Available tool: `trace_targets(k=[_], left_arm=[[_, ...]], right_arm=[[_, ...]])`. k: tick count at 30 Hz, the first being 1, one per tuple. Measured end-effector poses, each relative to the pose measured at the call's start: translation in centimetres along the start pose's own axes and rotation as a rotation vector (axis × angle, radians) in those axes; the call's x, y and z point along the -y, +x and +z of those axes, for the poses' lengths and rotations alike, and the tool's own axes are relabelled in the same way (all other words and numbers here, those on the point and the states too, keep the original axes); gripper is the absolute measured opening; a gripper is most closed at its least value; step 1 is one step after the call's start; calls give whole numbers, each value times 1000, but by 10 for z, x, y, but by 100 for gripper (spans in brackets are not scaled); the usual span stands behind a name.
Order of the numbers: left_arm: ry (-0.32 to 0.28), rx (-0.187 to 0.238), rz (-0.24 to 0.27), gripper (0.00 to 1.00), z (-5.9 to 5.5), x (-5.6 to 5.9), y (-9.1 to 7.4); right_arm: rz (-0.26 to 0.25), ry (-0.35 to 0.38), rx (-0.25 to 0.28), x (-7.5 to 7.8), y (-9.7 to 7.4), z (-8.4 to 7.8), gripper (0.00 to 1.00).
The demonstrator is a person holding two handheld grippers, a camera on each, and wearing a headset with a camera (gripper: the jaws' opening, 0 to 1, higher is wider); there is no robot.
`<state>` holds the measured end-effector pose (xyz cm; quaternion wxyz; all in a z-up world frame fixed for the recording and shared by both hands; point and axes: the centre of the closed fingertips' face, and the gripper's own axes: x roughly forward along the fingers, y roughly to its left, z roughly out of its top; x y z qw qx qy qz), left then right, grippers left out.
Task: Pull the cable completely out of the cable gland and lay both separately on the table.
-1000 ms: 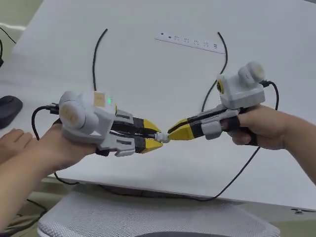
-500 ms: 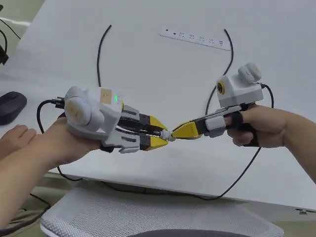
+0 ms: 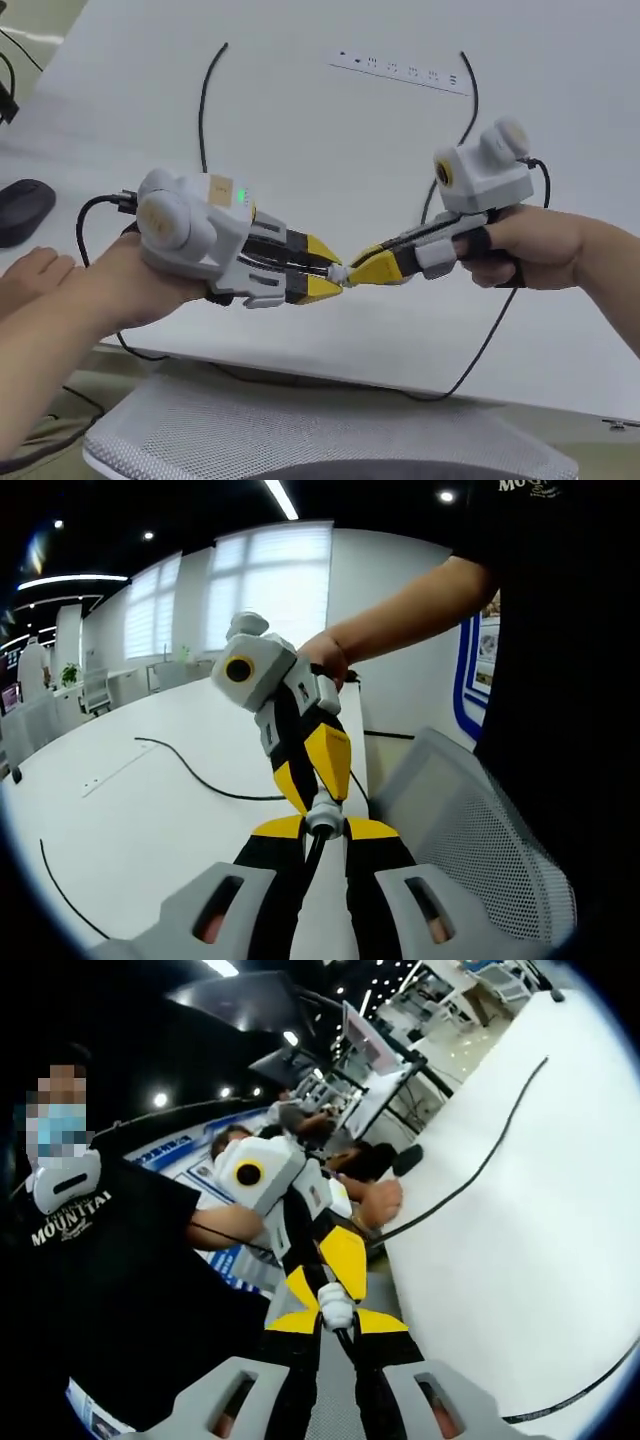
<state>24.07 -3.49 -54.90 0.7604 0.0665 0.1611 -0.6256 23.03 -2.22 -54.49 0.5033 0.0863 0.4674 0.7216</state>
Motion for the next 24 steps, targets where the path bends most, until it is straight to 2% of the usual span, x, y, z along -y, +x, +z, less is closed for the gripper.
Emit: trace_targets(k=[3, 4, 6, 8, 10, 13, 15, 18, 20, 21, 23, 24], left_arm=[[-36, 8, -11, 14, -1, 1, -1], [-43, 8, -14, 14, -2, 2, -1], [-59, 10, -22, 14, -3, 2, -1], [-85, 17, -25, 15, -4, 2, -1], [-122, 26, -32, 15, -4, 3, 0], [-141, 38, -27, 15, -3, 1, -1], [-166, 47, -19, 15, -4, -2, -2], [-202, 48, -4, 15, -5, -5, -3], [-206, 48, 4, 15, -6, -7, -3], [-217, 51, 12, 15, -5, -9, -4], [-226, 54, 11, 15, -4, -9, -5], [-230, 53, 8, 15, -4, -9, -5]], right_arm=[[-47, -87, -54, 1, 2, -2, 6], [-76, -148, -88, 1, 3, -2, 6], [-118, -218, -146, 0, 3, -4, 6], [-198, -358, -222, 1, 4, -5, 6], [-262, -438, -285, 0, 5, -7, 6], [-348, -566, -340, 2, 5, -5, 7], [-419, -610, -362, 5, 5, -4, 7], [-528, -727, -376, 11, 5, -2, 7], [-580, -794, -380, 16, 4, 0, 7], [-625, -831, -381, 17, 3, 1, 7], [-664, -889, -386, 16, 3, 1, 7], [-673, -891, -385, 15, 3, 1, 7]])
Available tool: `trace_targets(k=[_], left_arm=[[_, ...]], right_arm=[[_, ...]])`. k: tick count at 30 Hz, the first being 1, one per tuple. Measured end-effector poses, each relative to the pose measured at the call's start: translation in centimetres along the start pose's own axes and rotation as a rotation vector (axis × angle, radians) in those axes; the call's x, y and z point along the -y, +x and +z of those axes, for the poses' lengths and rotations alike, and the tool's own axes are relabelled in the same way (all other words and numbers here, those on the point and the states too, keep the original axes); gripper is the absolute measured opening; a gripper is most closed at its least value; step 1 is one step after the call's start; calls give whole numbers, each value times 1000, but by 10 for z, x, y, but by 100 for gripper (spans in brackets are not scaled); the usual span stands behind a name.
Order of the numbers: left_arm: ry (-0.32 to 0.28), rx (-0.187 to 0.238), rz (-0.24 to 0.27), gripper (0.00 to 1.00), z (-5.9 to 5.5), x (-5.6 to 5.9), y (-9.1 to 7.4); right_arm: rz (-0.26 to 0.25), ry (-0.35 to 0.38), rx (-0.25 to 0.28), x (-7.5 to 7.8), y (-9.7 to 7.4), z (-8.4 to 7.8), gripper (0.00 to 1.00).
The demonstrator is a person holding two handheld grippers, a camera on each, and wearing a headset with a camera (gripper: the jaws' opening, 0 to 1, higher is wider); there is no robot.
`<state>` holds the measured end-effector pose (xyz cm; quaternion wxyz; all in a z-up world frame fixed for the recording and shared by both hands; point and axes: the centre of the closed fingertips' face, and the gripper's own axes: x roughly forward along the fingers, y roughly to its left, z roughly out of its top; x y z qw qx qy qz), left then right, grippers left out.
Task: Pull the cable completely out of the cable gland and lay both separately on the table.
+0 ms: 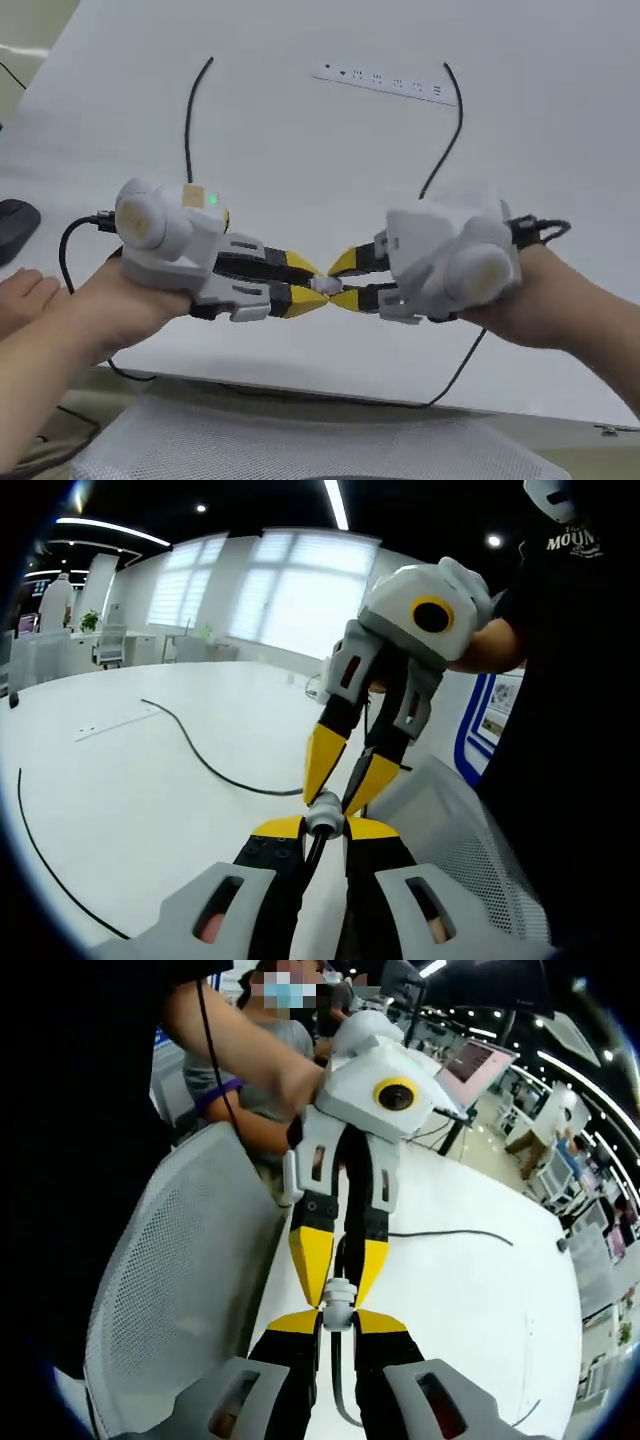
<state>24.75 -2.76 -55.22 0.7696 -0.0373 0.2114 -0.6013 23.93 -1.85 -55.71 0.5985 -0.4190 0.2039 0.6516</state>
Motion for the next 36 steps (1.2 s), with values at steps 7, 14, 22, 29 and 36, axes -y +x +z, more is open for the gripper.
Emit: trace_targets(k=[7, 14, 22, 29, 36], left_arm=[[26, 8, -5, 15, 4, 1, 2], [69, 17, 2, 15, 7, 0, 1], [179, 9, -3, 15, 12, 3, -1], [238, -26, -20, 15, 12, 7, 1], [243, -35, -31, 15, 12, 8, 2]], right_arm=[[-33, 48, 31, 5, -3, -3, 8], [44, 283, 131, 11, -12, -7, 17], [379, 847, 347, 17, -21, -5, 26], [670, 1075, 456, 11, -19, -4, 28], [741, 1077, 481, 4, -21, 8, 22]])
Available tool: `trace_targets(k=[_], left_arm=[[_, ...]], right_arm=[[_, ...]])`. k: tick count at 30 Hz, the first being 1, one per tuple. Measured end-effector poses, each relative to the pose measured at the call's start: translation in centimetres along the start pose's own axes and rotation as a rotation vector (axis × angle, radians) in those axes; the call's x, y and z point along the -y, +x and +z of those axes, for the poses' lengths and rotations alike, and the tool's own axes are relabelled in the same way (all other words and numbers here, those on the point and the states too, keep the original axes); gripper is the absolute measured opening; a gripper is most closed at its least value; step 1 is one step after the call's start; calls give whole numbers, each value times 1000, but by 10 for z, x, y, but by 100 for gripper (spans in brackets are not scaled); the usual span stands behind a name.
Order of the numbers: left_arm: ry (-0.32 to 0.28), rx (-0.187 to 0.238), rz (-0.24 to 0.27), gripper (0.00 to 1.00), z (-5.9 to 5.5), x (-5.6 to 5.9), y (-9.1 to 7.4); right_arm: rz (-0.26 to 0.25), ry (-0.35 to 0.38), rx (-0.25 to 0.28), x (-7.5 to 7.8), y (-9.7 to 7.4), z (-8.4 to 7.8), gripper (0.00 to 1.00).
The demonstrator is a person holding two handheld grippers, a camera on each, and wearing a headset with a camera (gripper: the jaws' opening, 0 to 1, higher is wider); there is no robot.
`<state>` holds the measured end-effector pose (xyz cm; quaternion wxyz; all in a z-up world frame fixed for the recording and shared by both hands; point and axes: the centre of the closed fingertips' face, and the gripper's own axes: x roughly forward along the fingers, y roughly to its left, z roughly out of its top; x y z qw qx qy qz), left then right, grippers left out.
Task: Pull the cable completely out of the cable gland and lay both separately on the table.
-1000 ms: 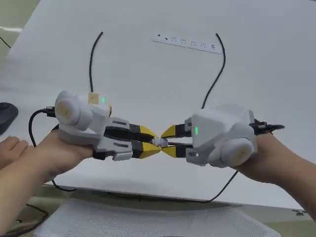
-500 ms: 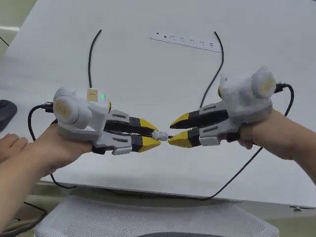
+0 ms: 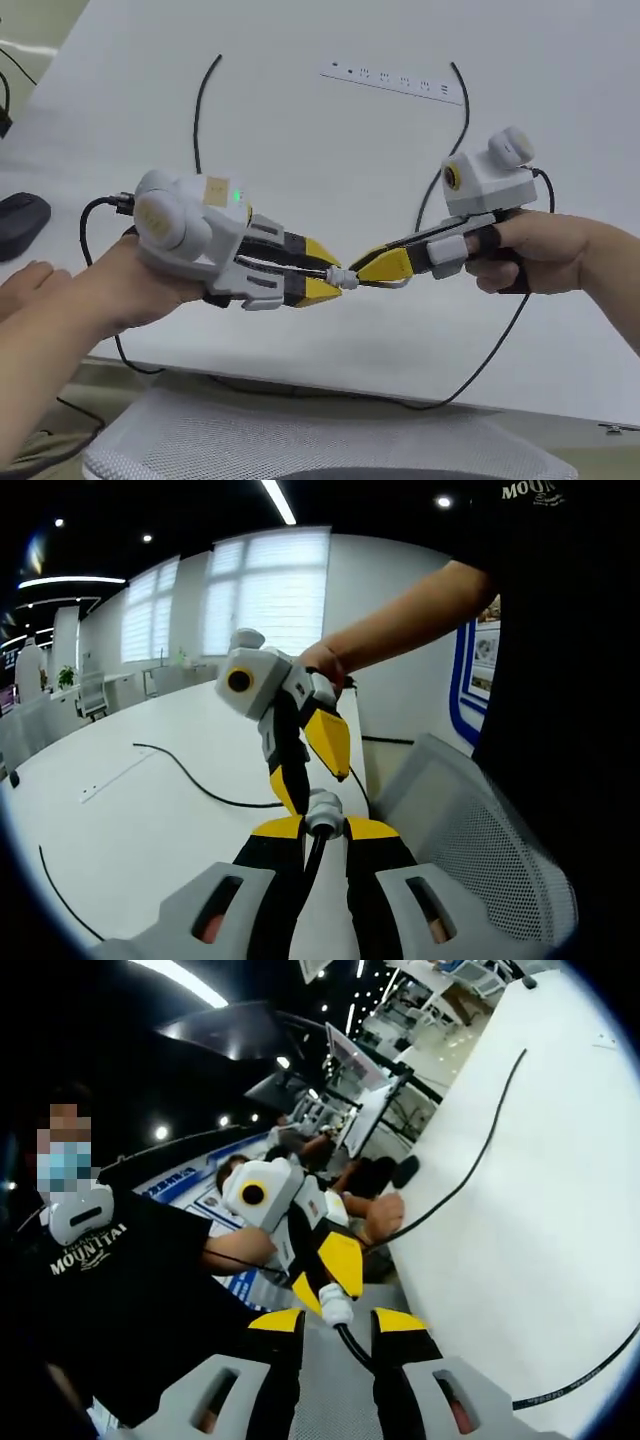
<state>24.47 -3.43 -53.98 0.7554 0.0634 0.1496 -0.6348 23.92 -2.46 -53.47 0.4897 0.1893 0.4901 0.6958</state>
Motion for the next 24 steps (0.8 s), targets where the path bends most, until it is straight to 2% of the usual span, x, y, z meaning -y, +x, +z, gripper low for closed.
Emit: trace_targets(k=[3, 8, 11, 12, 15, 16, 18, 20, 24], left_arm=[[-5, 0, -3, 15, 0, -1, 1], [-14, 8, -6, 15, 2, -2, 2], [-15, 14, -9, 15, 3, -2, 2], [-12, 9, -9, 15, 2, -2, 2], [-39, 1, -8, 15, -1, -3, 2], [-43, -3, -2, 15, -3, -5, 1], [-69, 3, -3, 15, -4, -7, -1], [-68, 5, -5, 15, -4, -6, -3], [-107, 17, -11, 15, -7, -6, -4]], right_arm=[[7, -11, -27, -2, 3, -4, 22], [5, -30, -25, 0, 3, -3, 9], [12, -26, -22, -1, 4, -3, 9], [-1, -53, -29, -1, 4, -4, 9], [-62, -173, -54, 4, 5, -2, 8], [-101, -241, -65, 5, 6, -1, 8], [-166, -329, -95, 5, 9, 0, 8], [-224, -392, -124, 5, 10, 0, 8], [-385, -609, -214, 6, 13, 0, 8]])
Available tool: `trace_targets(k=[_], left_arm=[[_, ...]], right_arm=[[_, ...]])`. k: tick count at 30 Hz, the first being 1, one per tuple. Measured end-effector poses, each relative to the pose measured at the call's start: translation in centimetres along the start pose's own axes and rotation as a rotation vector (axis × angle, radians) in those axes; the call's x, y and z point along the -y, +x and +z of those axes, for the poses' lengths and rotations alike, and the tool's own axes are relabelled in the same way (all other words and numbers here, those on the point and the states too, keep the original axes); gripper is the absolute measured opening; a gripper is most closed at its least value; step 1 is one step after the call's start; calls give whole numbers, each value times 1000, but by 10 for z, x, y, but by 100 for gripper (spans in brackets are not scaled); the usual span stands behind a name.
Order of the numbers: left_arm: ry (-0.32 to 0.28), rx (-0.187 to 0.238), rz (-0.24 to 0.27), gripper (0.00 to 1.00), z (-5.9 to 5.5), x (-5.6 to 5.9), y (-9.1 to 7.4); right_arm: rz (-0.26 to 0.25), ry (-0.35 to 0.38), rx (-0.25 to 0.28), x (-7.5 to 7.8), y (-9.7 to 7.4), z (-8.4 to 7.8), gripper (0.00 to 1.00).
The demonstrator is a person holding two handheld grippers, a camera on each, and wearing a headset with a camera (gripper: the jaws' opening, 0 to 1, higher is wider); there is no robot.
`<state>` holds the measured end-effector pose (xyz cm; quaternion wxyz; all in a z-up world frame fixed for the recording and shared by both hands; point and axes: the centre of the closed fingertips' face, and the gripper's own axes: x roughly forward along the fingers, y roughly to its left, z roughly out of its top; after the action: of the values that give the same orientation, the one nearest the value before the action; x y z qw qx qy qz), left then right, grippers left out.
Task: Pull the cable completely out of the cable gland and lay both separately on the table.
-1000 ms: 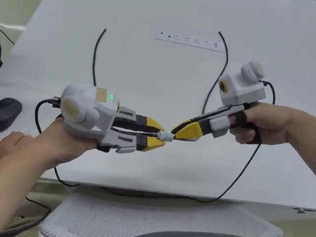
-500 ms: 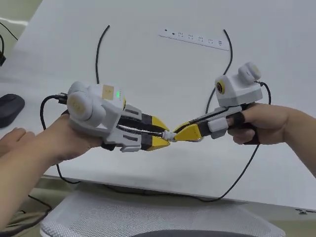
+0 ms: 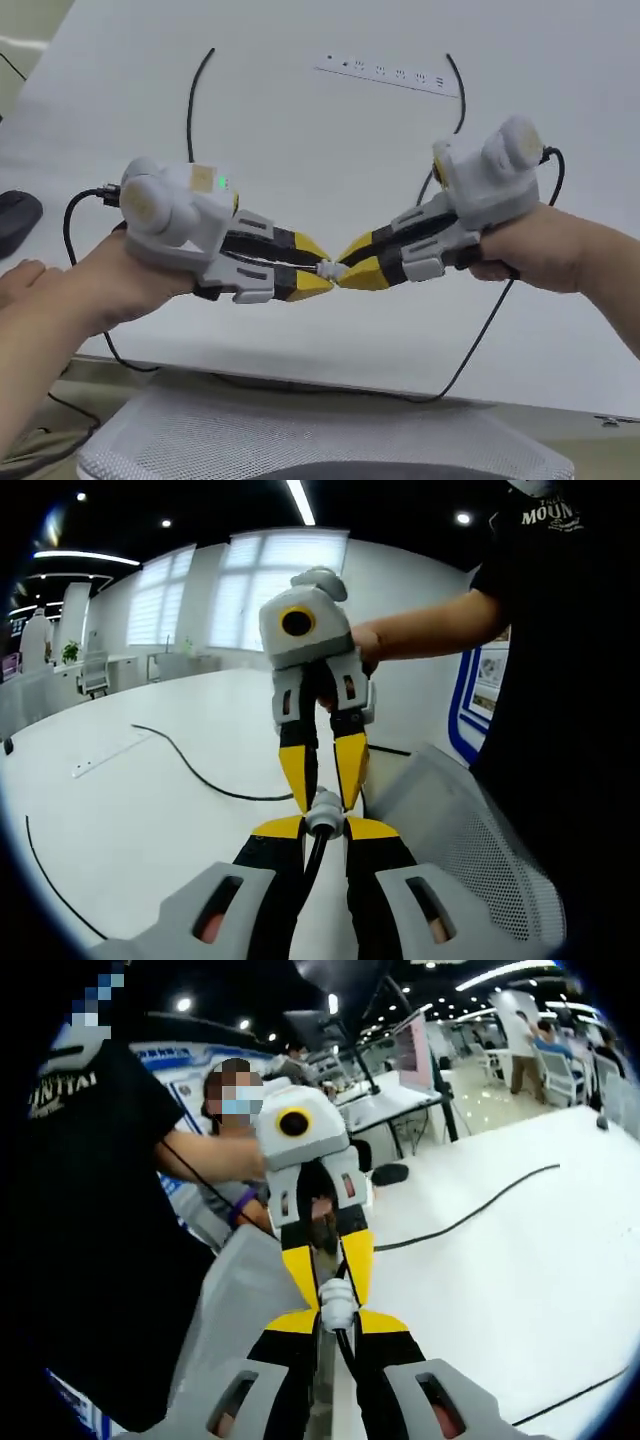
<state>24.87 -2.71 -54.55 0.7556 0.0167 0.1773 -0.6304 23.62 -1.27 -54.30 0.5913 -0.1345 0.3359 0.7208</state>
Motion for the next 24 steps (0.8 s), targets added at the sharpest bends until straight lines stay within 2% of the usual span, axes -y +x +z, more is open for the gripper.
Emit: trace_targets(k=[1, 2, 3, 4, 6, 8, 9, 10, 12, 15, 19, 24], left_arm=[[-9, 0, -1, 15, -1, 1, 0], [-11, -1, -3, 15, -1, 2, 0], [-12, -3, -5, 15, -1, 3, 1], [-13, -6, -8, 15, -2, 4, 1], [-17, -7, -12, 15, -3, 6, 2], [-38, -1, -3, 15, -2, 4, 3], [-39, 1, -3, 15, -2, 4, 2], [-46, 8, -2, 15, -1, 4, 1], [-59, 26, 2, 15, 2, 3, 0], [-63, 27, 5, 15, 3, 3, 0], [-56, 16, 2, 15, 2, 6, 2], [-69, 25, 4, 15, 6, 6, 0]], right_arm=[[-43, -62, -33, 0, 1, -2, 8], [-55, -90, -48, -1, 1, -2, 8], [-96, -161, -89, -2, 3, -6, 8], [-106, -180, -98, -2, 3, -6, 8], [-185, -325, -174, -2, 3, -11, 7], [-273, -385, -201, 4, 2, -12, 7], [-284, -404, -204, 4, 3, -11, 7], [-333, -443, -211, 4, 2, -9, 7], [-378, -447, -201, 5, 0, -7, 7], [-415, -481, -212, 5, -1, -8, 7], [-432, -507, -239, 4, -1, -11, 7], [-446, -532, -231, 5, -5, -8, 8]])
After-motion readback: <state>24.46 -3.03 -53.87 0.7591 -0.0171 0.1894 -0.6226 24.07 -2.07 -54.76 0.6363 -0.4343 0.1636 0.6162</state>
